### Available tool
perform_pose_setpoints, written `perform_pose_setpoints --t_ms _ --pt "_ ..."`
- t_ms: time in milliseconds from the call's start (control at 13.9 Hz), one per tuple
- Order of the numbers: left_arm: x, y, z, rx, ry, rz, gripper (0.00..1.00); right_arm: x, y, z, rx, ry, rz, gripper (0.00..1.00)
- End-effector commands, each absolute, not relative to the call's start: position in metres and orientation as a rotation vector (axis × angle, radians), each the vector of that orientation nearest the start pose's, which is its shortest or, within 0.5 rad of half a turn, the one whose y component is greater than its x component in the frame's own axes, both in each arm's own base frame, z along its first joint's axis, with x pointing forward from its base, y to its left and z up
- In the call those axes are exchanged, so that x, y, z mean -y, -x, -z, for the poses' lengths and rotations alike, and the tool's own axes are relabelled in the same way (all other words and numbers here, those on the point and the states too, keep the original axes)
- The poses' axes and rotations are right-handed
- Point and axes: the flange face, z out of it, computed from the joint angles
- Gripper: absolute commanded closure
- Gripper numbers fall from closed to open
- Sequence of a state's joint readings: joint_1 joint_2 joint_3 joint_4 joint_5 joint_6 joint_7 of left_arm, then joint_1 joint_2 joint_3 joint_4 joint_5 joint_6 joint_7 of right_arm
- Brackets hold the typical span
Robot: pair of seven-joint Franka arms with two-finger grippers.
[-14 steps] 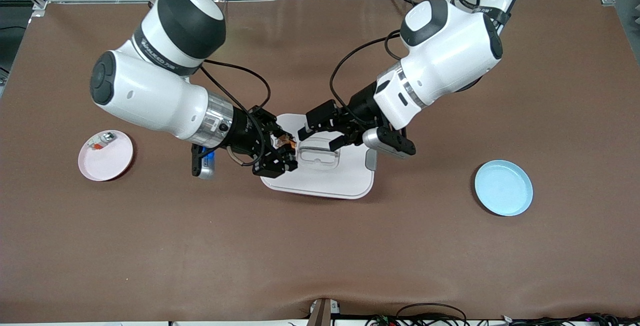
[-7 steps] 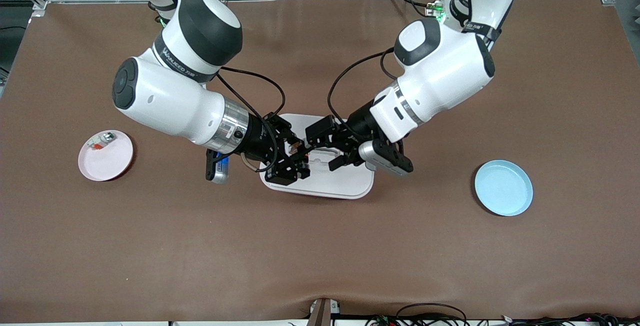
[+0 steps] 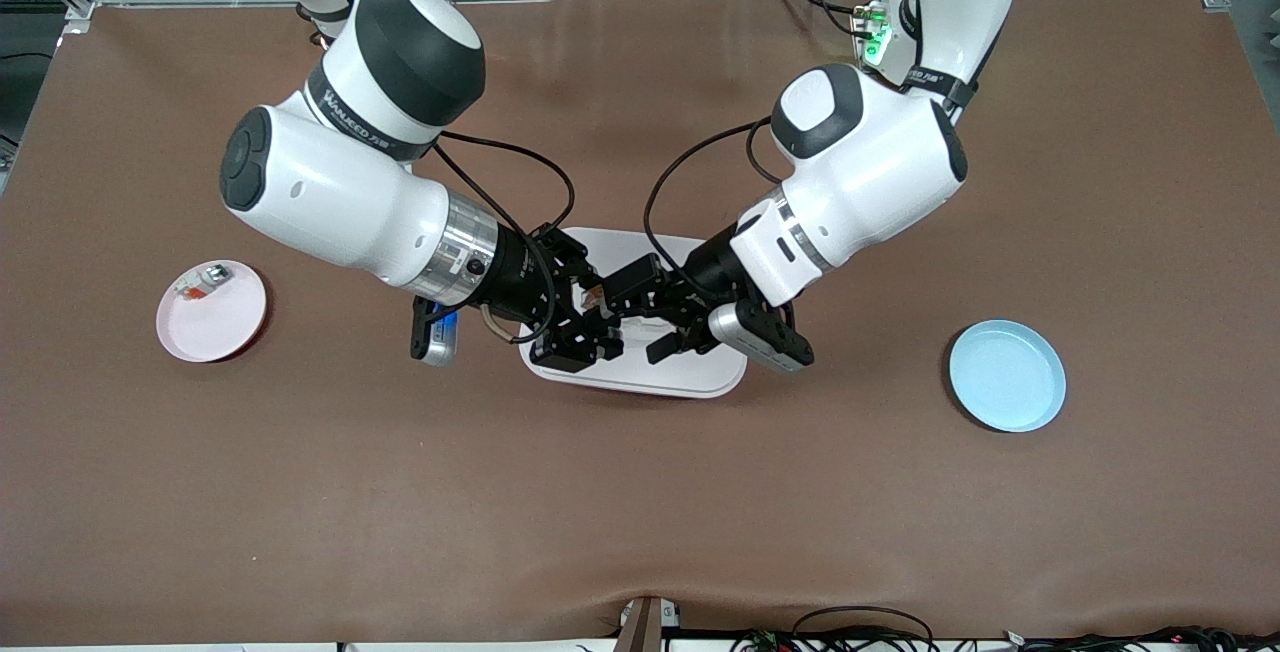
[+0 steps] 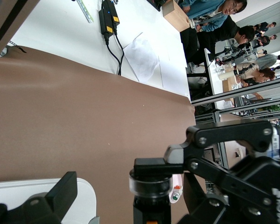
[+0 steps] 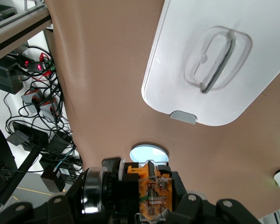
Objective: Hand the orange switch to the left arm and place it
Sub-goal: 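Close the left gripper on the switch held by the right gripper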
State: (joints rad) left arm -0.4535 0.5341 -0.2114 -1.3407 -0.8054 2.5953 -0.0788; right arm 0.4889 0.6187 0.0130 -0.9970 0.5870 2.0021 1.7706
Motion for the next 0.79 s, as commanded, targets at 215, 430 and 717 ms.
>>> perform_pose_setpoints --t_ms 215,430,717 --pt "0.431 -0.63 -0.507 -0.029 -2.147 -0.447 0.36 -0.403 -0.654 -0.557 -1.634 1.856 -0.49 1.0" --pt "0.428 -0.63 -0.511 -0.027 -2.146 -0.452 0.62 -0.399 -0.66 -0.553 -1.63 1.847 -0.466 1.0" --pt "0.425 -0.633 -0.511 -0.03 -2.147 -0.452 0.76 -0.393 -0.667 -0.554 -1.597 1.843 -0.416 1.0"
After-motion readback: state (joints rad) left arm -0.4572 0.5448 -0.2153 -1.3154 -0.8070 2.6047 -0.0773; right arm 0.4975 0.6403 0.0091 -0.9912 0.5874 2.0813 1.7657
